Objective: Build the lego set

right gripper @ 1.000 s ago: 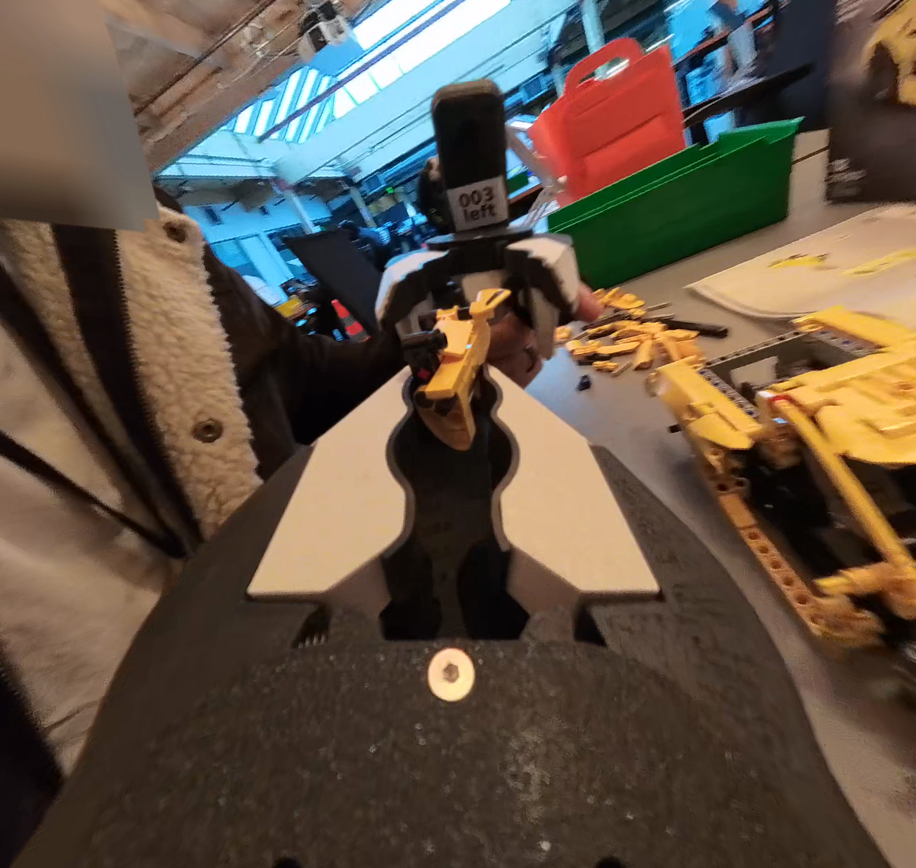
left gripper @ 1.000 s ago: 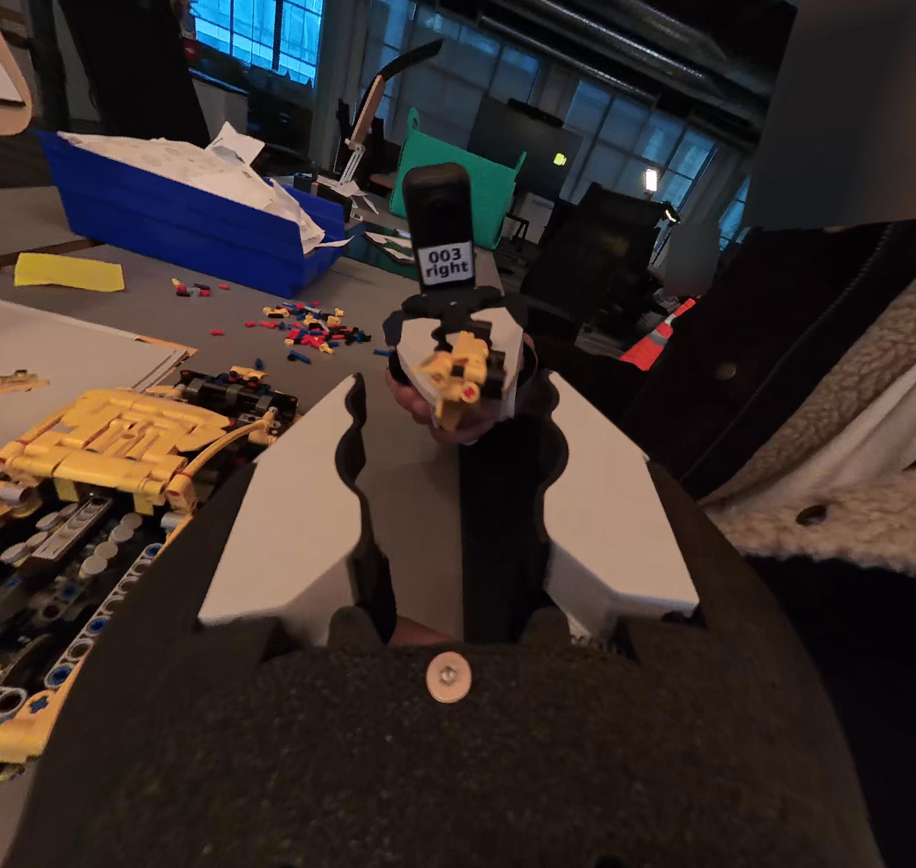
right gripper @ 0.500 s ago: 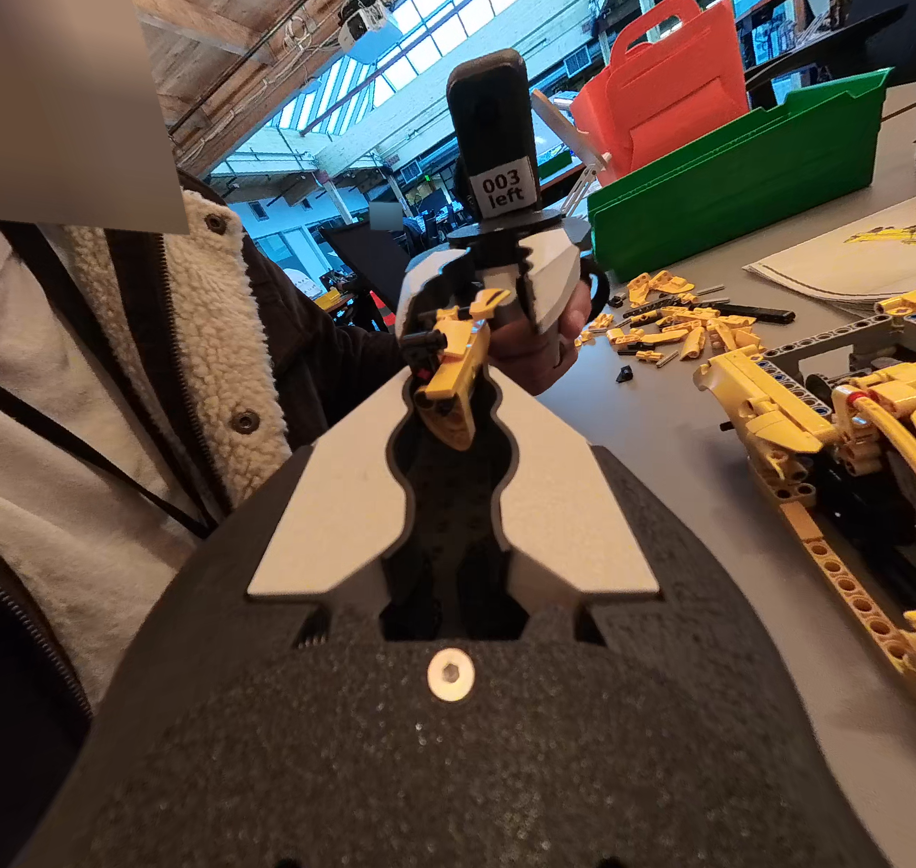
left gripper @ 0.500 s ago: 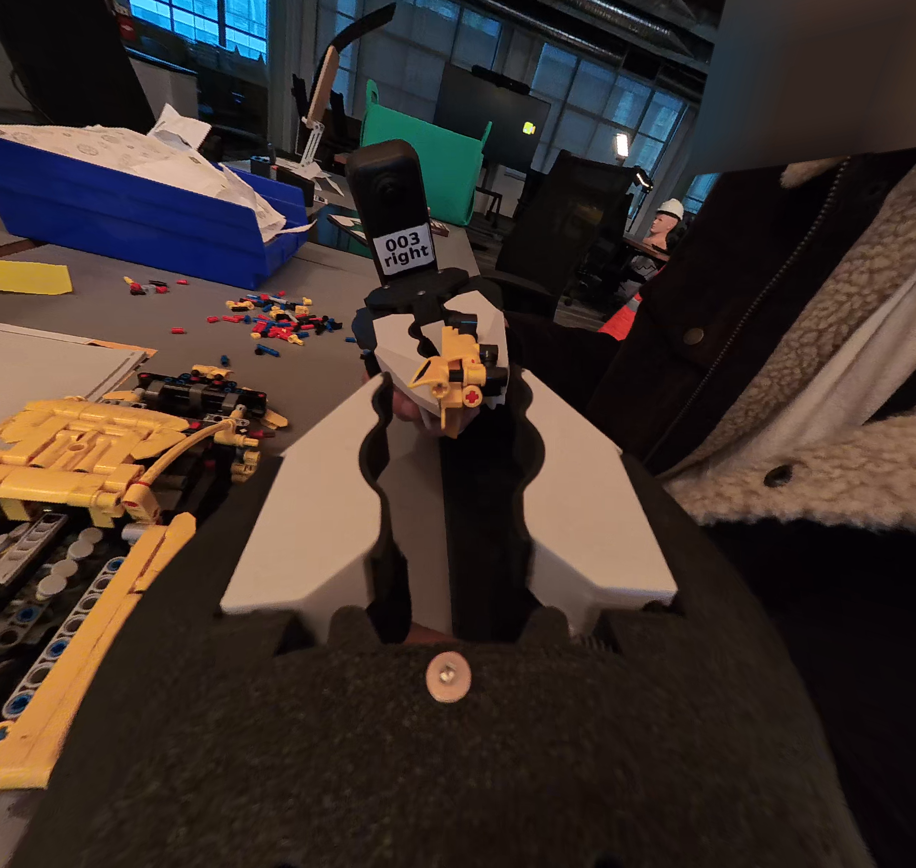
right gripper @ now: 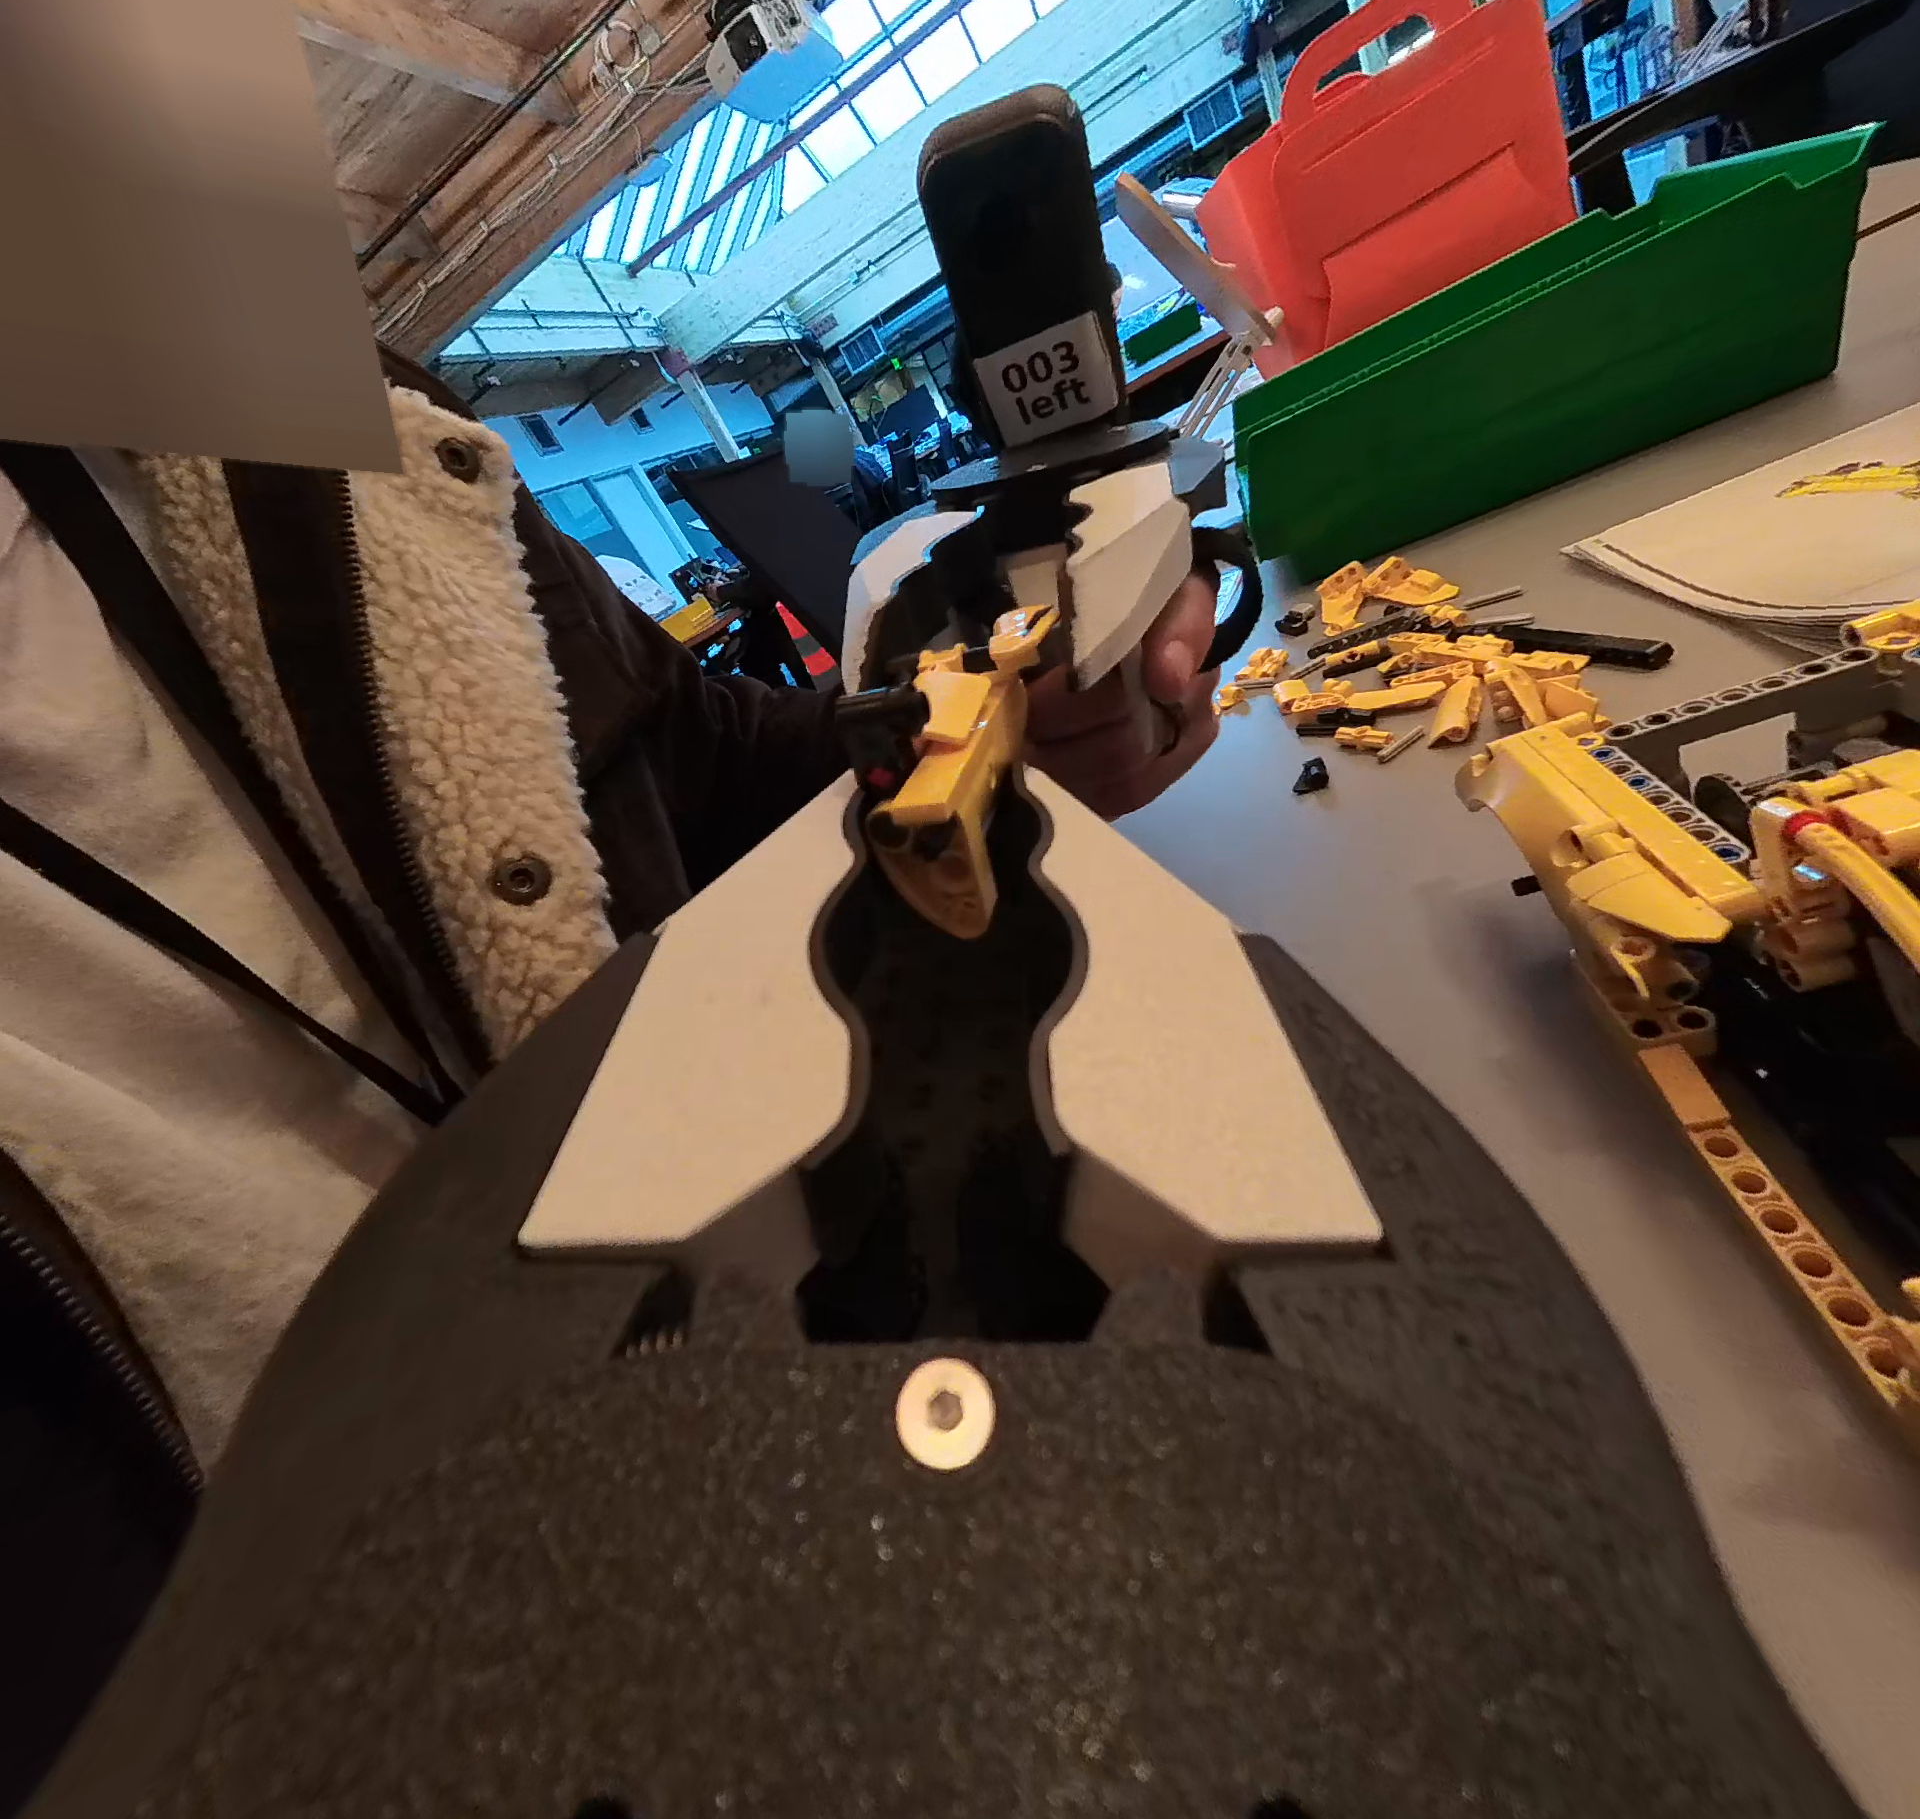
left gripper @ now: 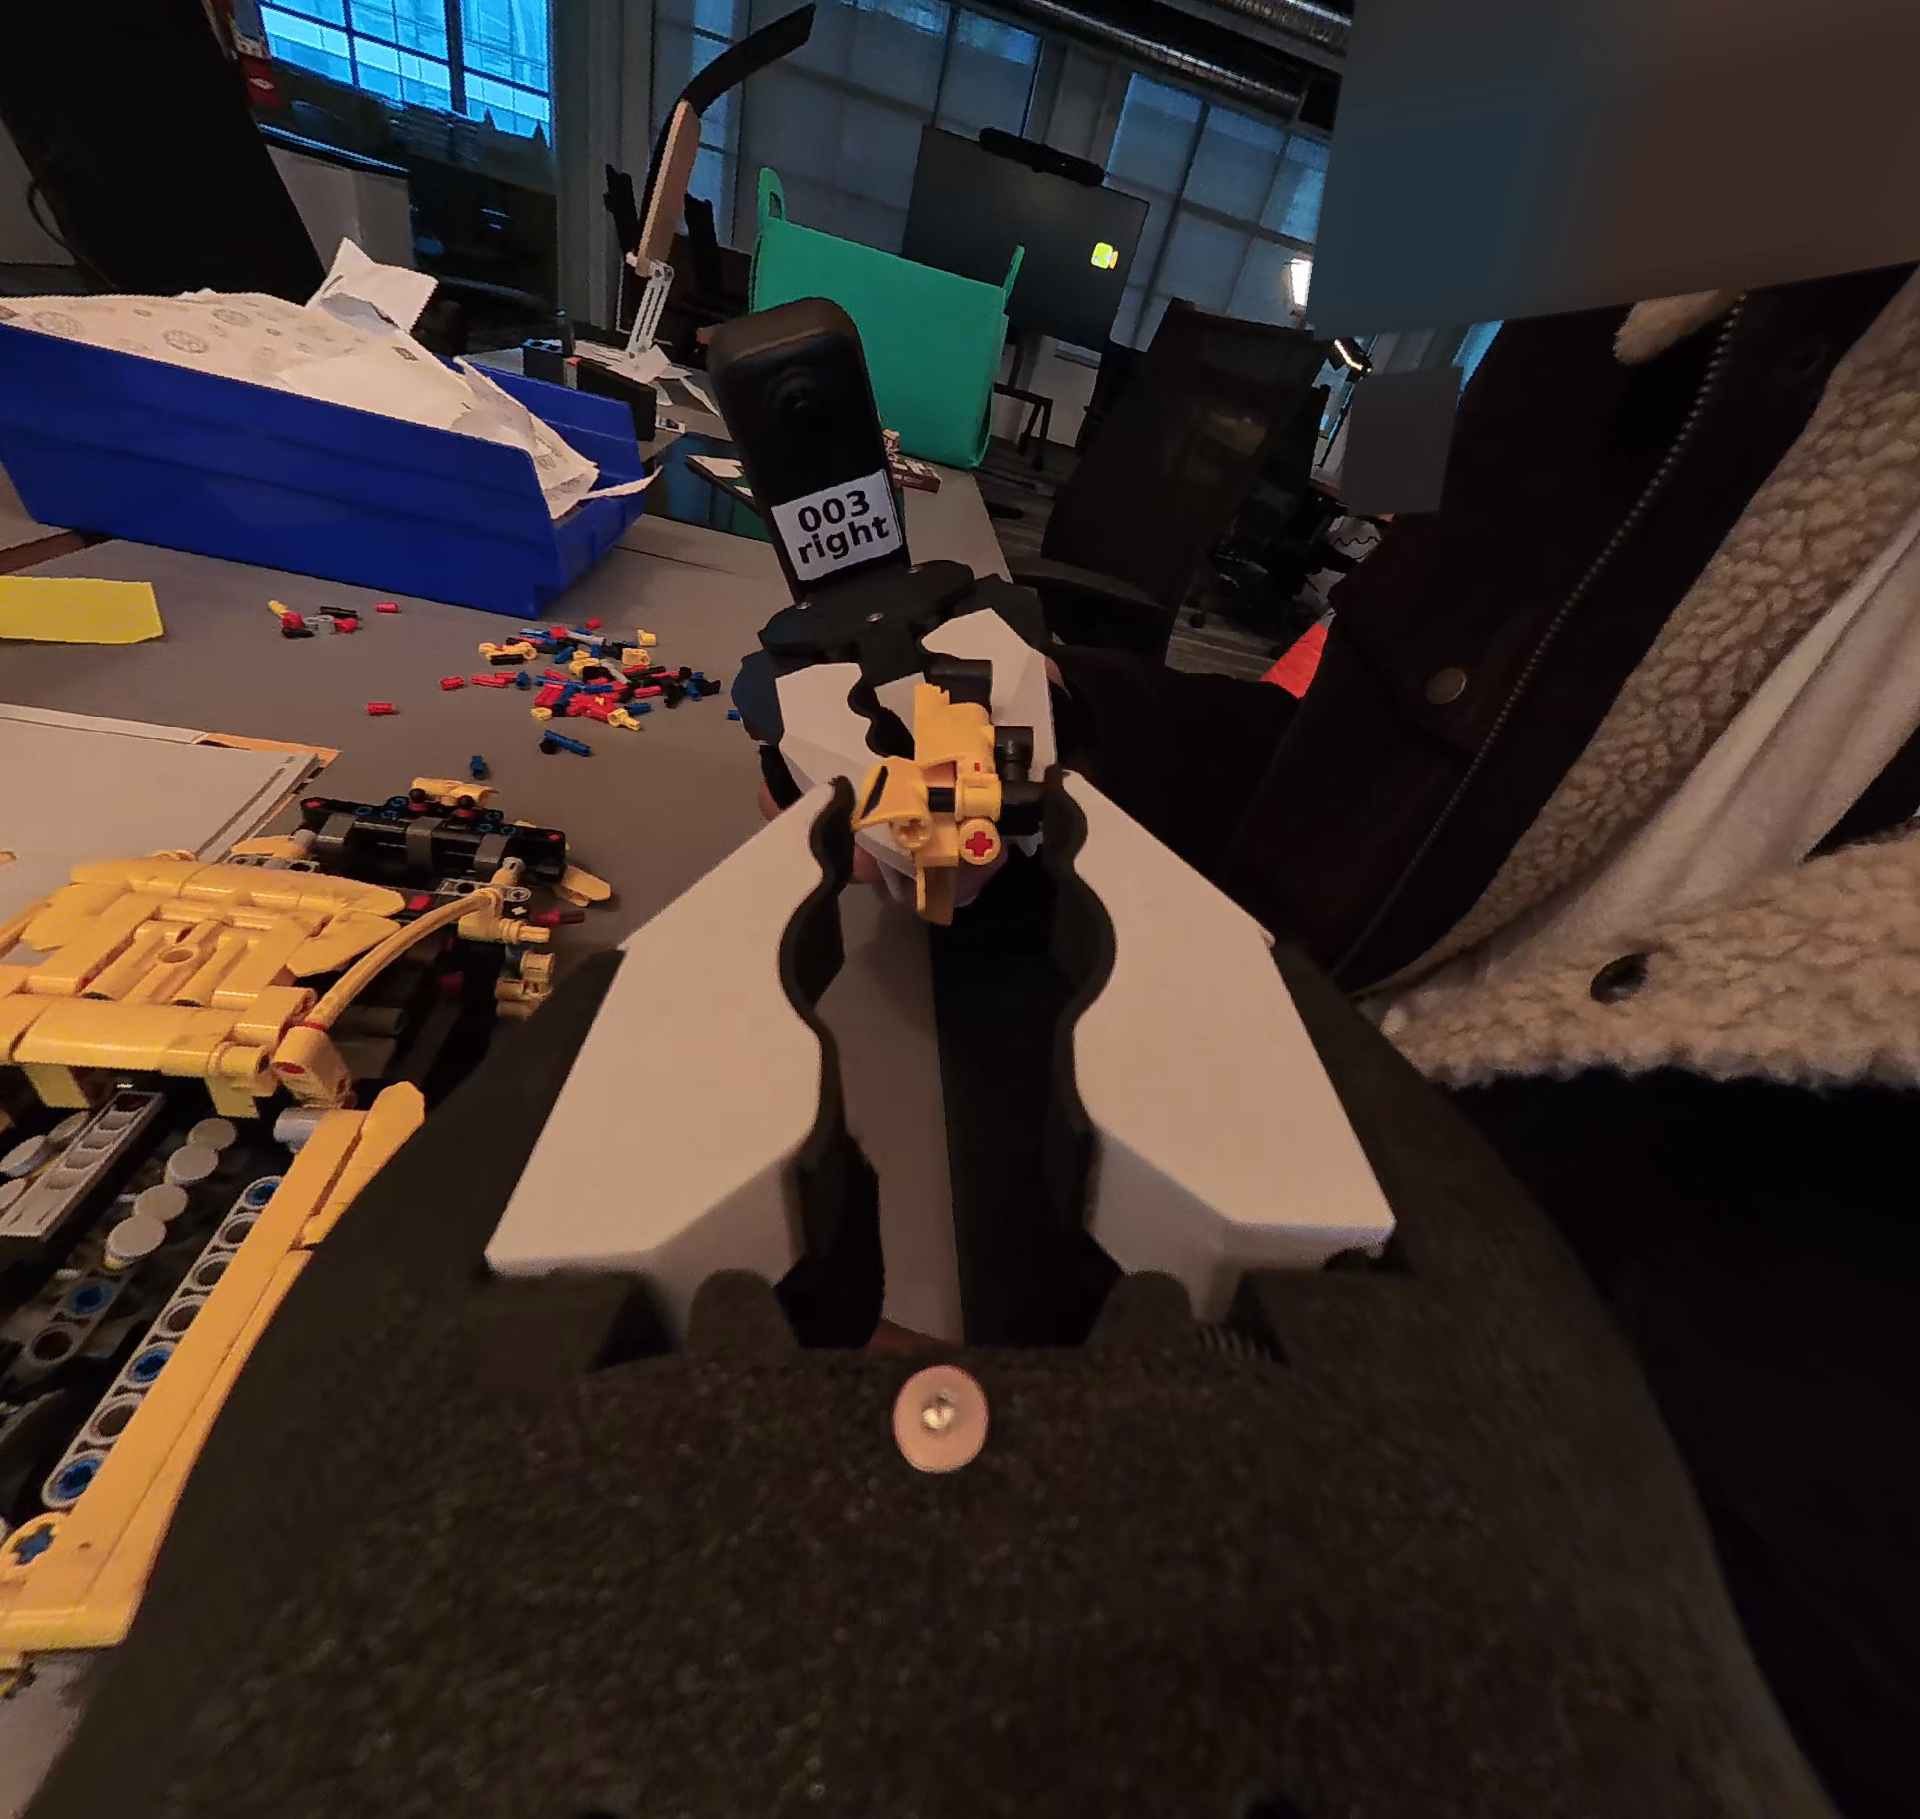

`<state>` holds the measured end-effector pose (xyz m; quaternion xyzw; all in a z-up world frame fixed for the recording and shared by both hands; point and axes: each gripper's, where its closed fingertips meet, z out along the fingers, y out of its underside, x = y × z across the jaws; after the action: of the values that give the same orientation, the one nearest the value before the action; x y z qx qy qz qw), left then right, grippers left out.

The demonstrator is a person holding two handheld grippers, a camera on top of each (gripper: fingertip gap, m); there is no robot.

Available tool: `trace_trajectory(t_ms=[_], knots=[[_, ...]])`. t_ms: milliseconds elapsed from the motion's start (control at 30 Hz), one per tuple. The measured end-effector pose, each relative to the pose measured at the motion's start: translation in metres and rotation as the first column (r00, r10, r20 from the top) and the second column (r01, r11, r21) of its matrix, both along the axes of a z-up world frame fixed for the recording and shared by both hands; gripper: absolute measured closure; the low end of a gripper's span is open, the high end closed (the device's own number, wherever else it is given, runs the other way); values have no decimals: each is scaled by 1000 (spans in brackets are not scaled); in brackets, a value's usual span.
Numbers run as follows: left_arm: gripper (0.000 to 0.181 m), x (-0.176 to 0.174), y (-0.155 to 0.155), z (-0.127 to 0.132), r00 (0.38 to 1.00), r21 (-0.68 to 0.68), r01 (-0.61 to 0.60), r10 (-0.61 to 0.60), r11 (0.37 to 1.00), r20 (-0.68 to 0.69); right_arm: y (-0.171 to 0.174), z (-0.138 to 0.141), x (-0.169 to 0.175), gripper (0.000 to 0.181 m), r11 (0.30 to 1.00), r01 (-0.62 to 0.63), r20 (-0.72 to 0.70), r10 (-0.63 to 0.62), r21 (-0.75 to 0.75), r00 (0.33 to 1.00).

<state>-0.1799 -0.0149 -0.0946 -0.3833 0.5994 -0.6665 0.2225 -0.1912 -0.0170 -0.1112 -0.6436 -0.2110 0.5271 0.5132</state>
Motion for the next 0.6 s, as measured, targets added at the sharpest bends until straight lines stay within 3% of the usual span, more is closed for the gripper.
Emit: trace_trajectory(t_ms=[300,600], knots=[[148,-10,-13,6,995,-58,103,-102,993,22,-15,6,-6,161,979,-175,-121,163,-105,979],[148,-13,-17,6,991,-68,136,-135,988,27,-19,6,-10,161,968,-220,-139,203,-120,969]])
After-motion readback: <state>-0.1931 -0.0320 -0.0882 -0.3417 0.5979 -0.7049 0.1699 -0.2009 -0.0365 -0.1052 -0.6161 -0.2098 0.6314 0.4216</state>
